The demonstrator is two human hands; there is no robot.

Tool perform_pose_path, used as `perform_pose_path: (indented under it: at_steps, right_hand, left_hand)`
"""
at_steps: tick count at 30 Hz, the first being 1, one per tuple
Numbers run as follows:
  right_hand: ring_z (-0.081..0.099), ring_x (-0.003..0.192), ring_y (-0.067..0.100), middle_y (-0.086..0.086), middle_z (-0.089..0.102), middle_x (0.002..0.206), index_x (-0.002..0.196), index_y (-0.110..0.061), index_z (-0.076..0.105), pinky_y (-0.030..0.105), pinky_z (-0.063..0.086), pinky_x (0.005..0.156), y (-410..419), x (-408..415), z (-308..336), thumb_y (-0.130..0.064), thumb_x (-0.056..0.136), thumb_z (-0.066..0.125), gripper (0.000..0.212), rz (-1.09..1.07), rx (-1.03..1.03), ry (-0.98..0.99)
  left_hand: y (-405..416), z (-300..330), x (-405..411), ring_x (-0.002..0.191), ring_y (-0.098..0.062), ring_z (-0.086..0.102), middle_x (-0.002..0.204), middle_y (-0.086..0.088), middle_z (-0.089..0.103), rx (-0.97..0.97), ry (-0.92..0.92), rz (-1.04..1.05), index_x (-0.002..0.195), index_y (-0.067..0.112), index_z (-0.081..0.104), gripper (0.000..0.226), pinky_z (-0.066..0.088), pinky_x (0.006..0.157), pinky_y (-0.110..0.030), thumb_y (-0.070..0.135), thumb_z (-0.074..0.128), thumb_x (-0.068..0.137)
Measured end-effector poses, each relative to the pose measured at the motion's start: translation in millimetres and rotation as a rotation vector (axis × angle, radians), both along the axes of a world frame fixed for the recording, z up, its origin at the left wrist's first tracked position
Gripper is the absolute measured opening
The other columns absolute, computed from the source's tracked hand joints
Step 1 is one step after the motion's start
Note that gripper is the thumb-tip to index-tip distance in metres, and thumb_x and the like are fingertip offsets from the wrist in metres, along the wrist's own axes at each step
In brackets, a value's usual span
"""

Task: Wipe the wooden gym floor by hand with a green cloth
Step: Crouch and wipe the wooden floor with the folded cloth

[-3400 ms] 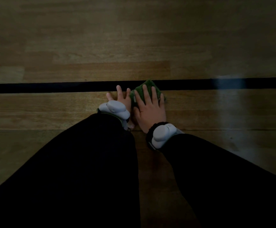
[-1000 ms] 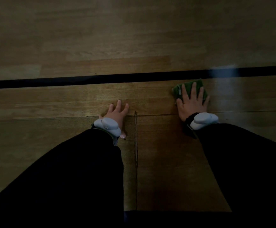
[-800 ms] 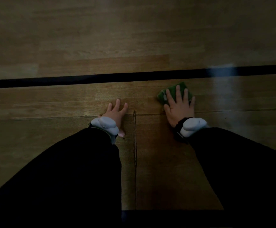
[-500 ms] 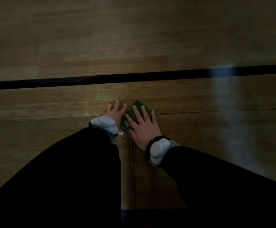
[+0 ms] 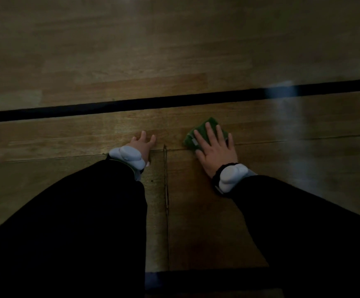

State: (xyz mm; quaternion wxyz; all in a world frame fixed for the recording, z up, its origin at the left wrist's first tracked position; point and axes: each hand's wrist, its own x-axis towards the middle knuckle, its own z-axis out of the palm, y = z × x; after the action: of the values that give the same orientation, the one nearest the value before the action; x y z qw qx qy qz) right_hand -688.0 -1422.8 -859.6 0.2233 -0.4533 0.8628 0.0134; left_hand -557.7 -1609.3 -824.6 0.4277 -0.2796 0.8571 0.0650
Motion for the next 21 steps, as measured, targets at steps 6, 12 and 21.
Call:
perform_pose_path:
  at_steps: [6,12,21]
  right_hand:
    - [-0.012,0.146,0.027,-0.001,-0.016,0.159,0.15,-0.039,-0.006,0.053,-0.002,0.116,50,-63,-4,-0.048,0.099,0.022,0.058,-0.32,0.029,0.035]
    - [-0.009,0.146,0.031,0.001,-0.013,0.16,0.151,-0.036,-0.001,0.054,0.001,0.116,70,-74,-1,-0.046,0.1,0.024,0.058,-0.43,0.05,0.069]
    - [-0.013,0.145,0.033,0.005,-0.017,0.159,0.152,-0.033,-0.005,0.057,-0.001,0.116,45,-25,14,-0.043,0.101,0.026,0.06,-0.136,0.063,0.003]
  left_hand:
    - [5,6,-7,0.145,-0.039,0.009,0.159,-0.013,-0.01,-0.053,-0.04,-0.036,0.153,0.02,-0.005,0.083,0.026,0.112,-0.044,0.016,0.055,0.095]
    - [11,8,-9,0.144,-0.04,0.01,0.159,-0.013,-0.009,-0.073,-0.058,-0.025,0.152,0.02,-0.004,0.076,0.025,0.112,-0.044,0.02,0.049,0.098]
    - [20,15,-13,0.144,-0.04,0.01,0.159,-0.014,-0.01,-0.068,-0.056,0.021,0.152,0.017,-0.003,0.075,0.025,0.113,-0.043,0.019,0.049,0.098]
